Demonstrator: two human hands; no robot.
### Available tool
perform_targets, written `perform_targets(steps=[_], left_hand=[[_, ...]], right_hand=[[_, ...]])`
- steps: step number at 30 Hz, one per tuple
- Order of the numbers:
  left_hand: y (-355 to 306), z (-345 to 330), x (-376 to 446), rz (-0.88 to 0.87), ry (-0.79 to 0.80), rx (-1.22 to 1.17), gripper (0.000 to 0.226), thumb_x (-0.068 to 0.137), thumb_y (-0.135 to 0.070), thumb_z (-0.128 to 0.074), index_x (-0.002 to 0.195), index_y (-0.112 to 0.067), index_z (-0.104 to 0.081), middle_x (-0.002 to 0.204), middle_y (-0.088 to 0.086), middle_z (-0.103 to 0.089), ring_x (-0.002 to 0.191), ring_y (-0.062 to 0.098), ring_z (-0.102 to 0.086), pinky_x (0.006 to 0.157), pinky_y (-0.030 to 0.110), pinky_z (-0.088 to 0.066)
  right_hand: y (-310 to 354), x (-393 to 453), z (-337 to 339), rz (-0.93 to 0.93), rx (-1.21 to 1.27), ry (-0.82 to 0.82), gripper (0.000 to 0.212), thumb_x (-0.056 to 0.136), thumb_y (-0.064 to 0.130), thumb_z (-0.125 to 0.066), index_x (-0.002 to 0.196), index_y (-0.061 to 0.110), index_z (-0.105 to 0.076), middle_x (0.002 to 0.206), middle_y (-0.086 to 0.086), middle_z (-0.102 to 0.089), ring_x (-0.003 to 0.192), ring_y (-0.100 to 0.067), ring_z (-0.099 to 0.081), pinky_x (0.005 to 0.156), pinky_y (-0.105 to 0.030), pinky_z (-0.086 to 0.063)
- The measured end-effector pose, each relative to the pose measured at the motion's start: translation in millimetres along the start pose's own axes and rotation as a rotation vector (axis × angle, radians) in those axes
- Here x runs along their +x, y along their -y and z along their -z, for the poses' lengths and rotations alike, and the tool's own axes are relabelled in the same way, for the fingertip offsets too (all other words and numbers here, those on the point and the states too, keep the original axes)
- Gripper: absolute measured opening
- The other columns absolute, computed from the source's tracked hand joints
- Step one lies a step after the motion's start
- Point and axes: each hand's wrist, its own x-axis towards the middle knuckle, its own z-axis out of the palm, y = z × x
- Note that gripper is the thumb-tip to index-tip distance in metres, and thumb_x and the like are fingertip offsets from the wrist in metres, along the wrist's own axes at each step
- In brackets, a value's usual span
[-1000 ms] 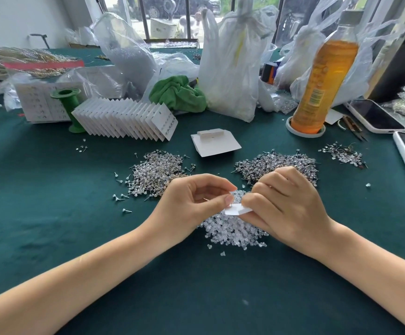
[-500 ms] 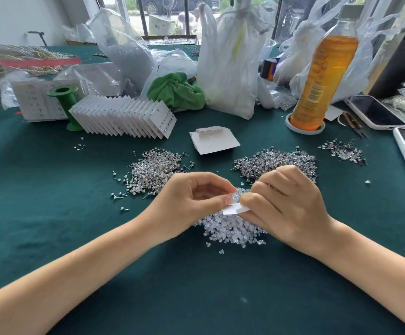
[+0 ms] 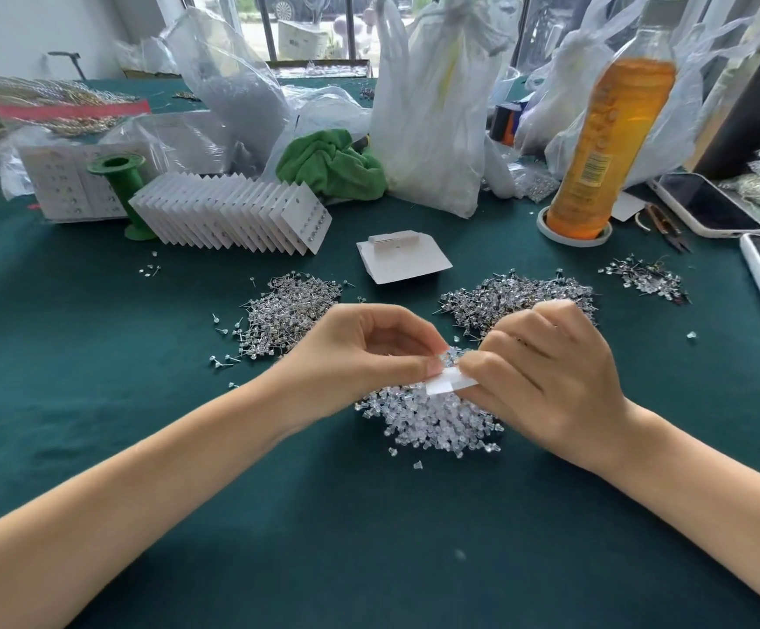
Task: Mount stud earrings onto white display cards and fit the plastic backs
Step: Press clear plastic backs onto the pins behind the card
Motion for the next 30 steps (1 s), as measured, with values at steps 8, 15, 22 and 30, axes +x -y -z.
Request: perform_targets(steps=[8,15,22,30], left_hand=[[7.8,10.0,-8.0,-0.322,-0.239,0.394,0.007,0.080,-0.031,-0.068,0.081,-0.024,-0.067,0.077,-0.012,-0.068,0.070,0.004,-0.063,0.069,0.015,-0.049],[5.0,10.9,-20.4,-0.395,0.244,0.643,0.005,0.080,-0.021,-0.076,0.082,-0.017,-0.074,0.085,-0.008,-0.064,0.078,0.008,-0.061,0.074,0.017,-0.045],[8.3,8.0,-25.1,-0.358,0.347,0.703,0.007,0.078,-0.022,-0.077,0.084,-0.020,-0.074,0.086,-0.009,-0.058,0.080,0.004,-0.057,0.077,0.013,-0.041],[5.1,5.9,-22.5,-0.410,0.239,0.646,0.004,0.083,-0.016,-0.072,0.086,-0.015,-0.074,0.086,-0.007,-0.064,0.077,0.006,-0.060,0.072,0.014,-0.044]], right_hand=[[-10.6,-0.3,1.6,-0.191,0.080,-0.046,0.028,0.085,0.032,-0.069,0.076,0.011,-0.054,0.063,-0.001,-0.061,0.070,-0.021,-0.050,0.069,-0.034,-0.035],[-17.4,-5.0,-0.4,-0.313,0.114,-0.065,0.032,0.089,0.038,-0.067,0.080,0.014,-0.048,0.064,0.000,-0.060,0.071,-0.020,-0.048,0.071,-0.033,-0.034],[-16.2,-5.0,-1.5,-0.319,0.118,-0.047,0.032,0.089,0.041,-0.066,0.083,0.016,-0.046,0.064,0.000,-0.060,0.072,-0.019,-0.047,0.073,-0.032,-0.034],[-16.1,-1.5,1.5,-0.277,0.093,-0.054,0.033,0.087,0.041,-0.066,0.078,0.012,-0.054,0.065,0.002,-0.063,0.070,-0.018,-0.049,0.073,-0.035,-0.032]])
